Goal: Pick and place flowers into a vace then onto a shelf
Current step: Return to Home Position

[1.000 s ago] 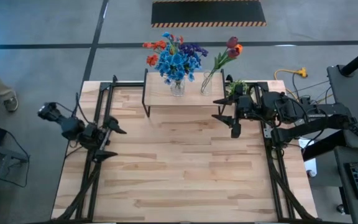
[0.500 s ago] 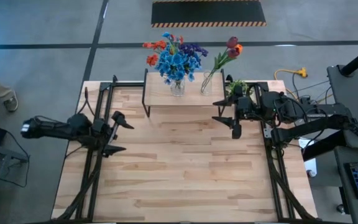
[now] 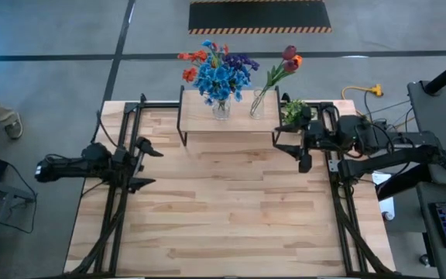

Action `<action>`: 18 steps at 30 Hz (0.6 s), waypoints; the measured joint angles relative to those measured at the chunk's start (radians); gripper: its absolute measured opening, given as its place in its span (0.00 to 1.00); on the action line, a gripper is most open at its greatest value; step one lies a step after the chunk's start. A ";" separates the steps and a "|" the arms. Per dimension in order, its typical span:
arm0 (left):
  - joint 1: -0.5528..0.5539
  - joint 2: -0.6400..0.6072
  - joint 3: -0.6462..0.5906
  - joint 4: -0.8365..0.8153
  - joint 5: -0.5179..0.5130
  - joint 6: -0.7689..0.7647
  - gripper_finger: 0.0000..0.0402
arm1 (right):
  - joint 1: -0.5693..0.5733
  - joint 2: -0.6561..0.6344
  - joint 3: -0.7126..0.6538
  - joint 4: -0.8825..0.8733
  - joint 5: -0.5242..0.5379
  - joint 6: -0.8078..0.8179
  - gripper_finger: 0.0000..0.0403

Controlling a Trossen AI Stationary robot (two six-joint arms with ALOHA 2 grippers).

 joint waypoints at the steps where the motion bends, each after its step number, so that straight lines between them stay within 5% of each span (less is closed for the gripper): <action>1: 0.000 0.006 -0.005 0.006 -0.006 0.000 0.99 | 0.000 -0.010 -0.014 0.011 0.001 0.008 0.60; 18: 0.000 -0.012 -0.088 0.058 -0.055 0.035 0.99 | 0.000 -0.139 -0.329 0.319 0.000 0.112 0.60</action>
